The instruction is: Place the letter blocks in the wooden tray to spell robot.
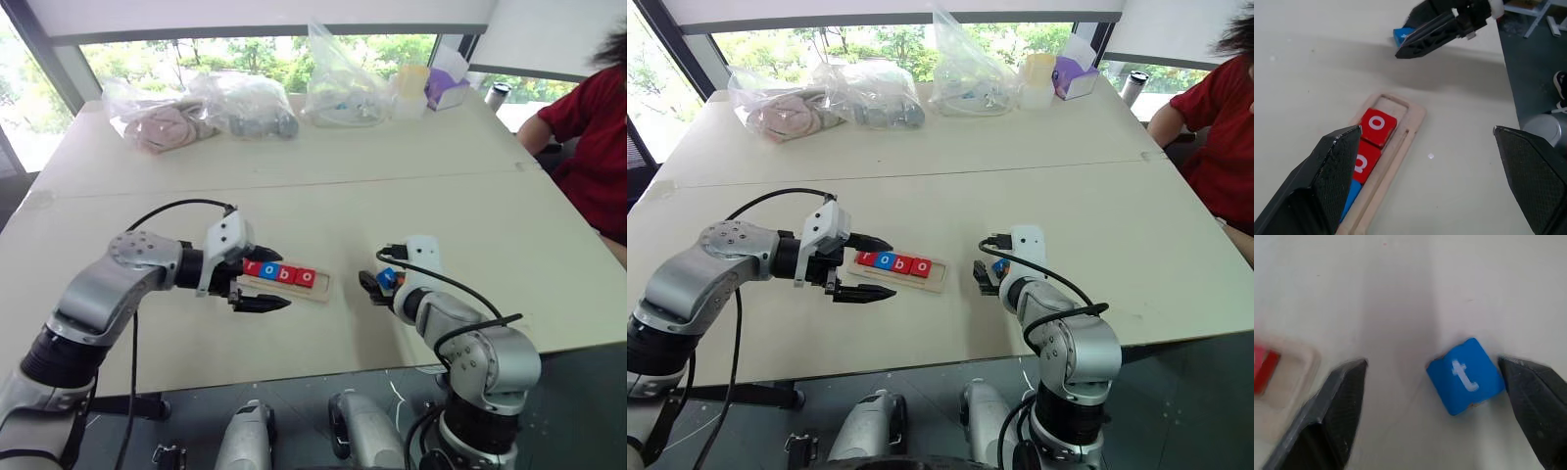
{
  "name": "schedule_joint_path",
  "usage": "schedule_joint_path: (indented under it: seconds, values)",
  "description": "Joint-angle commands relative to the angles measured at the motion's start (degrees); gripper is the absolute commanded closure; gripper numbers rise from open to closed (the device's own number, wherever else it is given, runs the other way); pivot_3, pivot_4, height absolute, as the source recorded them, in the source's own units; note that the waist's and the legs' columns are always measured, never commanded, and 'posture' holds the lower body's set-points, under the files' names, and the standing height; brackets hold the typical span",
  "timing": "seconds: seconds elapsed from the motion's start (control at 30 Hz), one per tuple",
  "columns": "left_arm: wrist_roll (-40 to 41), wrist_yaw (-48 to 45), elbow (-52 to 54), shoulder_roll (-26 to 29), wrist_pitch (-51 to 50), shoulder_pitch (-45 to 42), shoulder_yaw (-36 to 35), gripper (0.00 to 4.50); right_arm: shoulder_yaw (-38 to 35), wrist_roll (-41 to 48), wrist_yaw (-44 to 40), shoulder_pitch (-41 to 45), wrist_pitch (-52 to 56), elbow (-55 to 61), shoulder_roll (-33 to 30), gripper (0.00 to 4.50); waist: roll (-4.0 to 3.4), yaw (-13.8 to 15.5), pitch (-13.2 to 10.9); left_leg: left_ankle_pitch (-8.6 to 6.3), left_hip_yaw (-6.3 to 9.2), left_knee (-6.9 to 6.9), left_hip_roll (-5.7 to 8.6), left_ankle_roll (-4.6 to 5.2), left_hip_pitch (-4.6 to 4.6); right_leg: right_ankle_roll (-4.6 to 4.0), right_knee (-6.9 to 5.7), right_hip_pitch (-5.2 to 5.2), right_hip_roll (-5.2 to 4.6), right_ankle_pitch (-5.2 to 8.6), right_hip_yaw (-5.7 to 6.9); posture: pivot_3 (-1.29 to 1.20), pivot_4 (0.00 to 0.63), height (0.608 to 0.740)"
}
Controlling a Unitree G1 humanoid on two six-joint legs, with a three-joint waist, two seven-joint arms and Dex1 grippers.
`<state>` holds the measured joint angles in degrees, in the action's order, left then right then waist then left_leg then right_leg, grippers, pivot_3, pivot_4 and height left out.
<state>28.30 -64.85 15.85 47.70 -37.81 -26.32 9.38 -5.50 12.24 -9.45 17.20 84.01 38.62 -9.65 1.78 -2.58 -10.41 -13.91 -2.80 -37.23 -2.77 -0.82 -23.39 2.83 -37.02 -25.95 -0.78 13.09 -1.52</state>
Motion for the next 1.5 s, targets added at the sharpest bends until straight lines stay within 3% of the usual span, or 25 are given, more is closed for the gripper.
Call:
schedule_joint_path:
  seconds: [0.03, 0.07, 0.13, 0.2, 0.33, 0.5, 0.77, 0.93, 1.13, 1.23, 1.4, 1.5]
  values:
    - [-0.6, -1.4, -0.2, 1.9, 1.7, 0.4, -2.1, 0.00, -2.7, 6.4, -14.1, 4.8, -6.7, 0.5, -14.2, 0.04, -0.01, 0.0, 0.0, 0.00, 0.00, -0.03, 0.04, 0.00, 0.00, 0.00, 0.00, 0.00, -0.06, -0.01, -0.04, 0.00, 0.150, 0.740]
    - [-0.7, -1.6, -0.4, 2.1, 1.9, 0.4, -2.1, 0.00, -2.6, 7.9, -17.3, 5.1, -8.8, -0.4, -17.7, 0.04, 0.00, 0.1, 0.0, 0.00, 0.00, -0.04, 0.06, 0.00, 0.03, 0.00, 0.03, 0.06, -0.08, 0.00, -0.05, 0.00, 0.150, 0.740]
    - [-0.9, -2.1, -0.9, 2.6, 2.4, 0.3, -2.3, 0.00, -1.7, 7.3, -30.3, 4.7, -23.4, -7.5, -29.8, 0.04, 0.03, 0.2, 0.0, 0.00, 0.05, -0.02, 0.05, 0.00, 0.05, 0.00, 0.13, 0.17, -0.02, 0.01, 0.04, 0.00, 0.150, 0.740]
    - [-1.2, -2.5, -1.0, 2.8, 2.7, 0.3, -2.4, 0.00, -0.9, 7.1, -41.7, 3.6, -36.2, -14.4, -37.9, 0.04, 0.03, 0.2, 0.0, 0.00, 0.09, 0.07, 0.06, 0.00, 0.05, 0.00, 0.29, 0.22, 0.01, 0.02, 0.07, 0.00, 0.150, 0.740]
    - [-1.2, -2.7, 0.0, 3.1, 2.4, 0.9, -2.7, 0.00, 6.7, 1.5, -57.3, 4.1, -61.8, -30.7, -45.3, 0.04, 0.04, -0.1, 0.0, -0.12, 0.06, 0.14, 0.00, 0.21, 0.07, 0.04, 0.63, 0.38, 0.12, 0.00, 0.07, 0.00, 0.150, 0.740]
    - [-1.0, -1.8, 1.8, 3.0, 1.7, 2.1, -3.2, 0.00, 14.9, -3.3, -67.5, 13.0, -79.2, -48.6, -42.1, 0.04, -0.02, -0.1, -0.1, -0.15, 0.01, 0.09, -0.03, 0.25, 0.10, 0.04, 0.61, 0.38, 0.16, -0.03, 0.04, 0.00, 0.150, 0.740]
    - [-0.2, 0.4, 5.4, 3.7, -0.2, 4.9, -5.3, 0.00, 23.5, -12.5, -75.5, 25.2, -100.1, -70.7, -37.2, 0.04, -0.03, 0.3, -0.1, -0.14, 0.02, -0.01, -0.01, 0.24, 0.10, -0.15, 0.57, 0.44, 0.11, -0.17, 0.05, 0.00, 0.150, 0.740]
    - [0.3, 1.7, 7.5, 3.9, -1.2, 7.0, -6.5, 0.00, 25.8, -14.9, -79.6, 31.7, -106.8, -81.7, -33.6, 0.04, -0.04, 0.1, -0.1, -0.14, -0.01, 0.00, 0.00, 0.24, 0.10, -0.17, 0.59, 0.45, 0.08, -0.18, 0.02, 0.00, 0.150, 0.740]
    - [1.0, 3.4, 8.8, 3.9, -2.2, 8.3, -7.7, 0.00, 27.6, -19.9, -77.7, 38.1, -114.2, -95.4, -28.4, 0.04, -0.03, 0.0, -0.1, -0.12, 0.01, -0.01, -0.02, 0.21, 0.29, -0.18, 0.40, 0.54, 0.11, -0.19, 0.02, 0.00, 0.150, 0.740]
    - [1.1, 3.9, 9.4, 4.2, -2.5, 9.4, -8.3, 0.00, 27.1, -20.2, -78.6, 39.4, -115.5, -98.8, -26.6, 0.75, -0.02, -0.1, -0.1, -0.12, -0.01, 0.01, -0.02, 0.20, 0.66, -0.20, 0.34, 0.84, 0.12, -0.17, -0.01, 0.00, 0.150, 0.740]
    - [1.5, 4.5, 9.6, 4.4, -2.8, 10.1, -9.0, 0.00, 25.2, -19.0, -80.1, 39.5, -114.6, -99.5, -25.7, 3.26, -0.02, -0.1, -0.1, -0.10, -0.03, 0.02, -0.03, 0.16, 1.10, -0.21, 0.27, 1.19, 0.11, -0.16, -0.05, 0.00, 0.150, 0.740]
    - [1.4, 4.4, 8.9, 4.5, -2.4, 10.0, -8.9, 0.00, 23.2, -16.7, -81.6, 38.9, -110.1, -95.9, -25.5, 3.41, -0.03, 0.0, -0.1, -0.08, -0.04, -0.02, -0.03, 0.14, 1.12, -0.22, 0.14, 1.18, 0.10, -0.16, -0.07, 0.00, 0.150, 0.740]
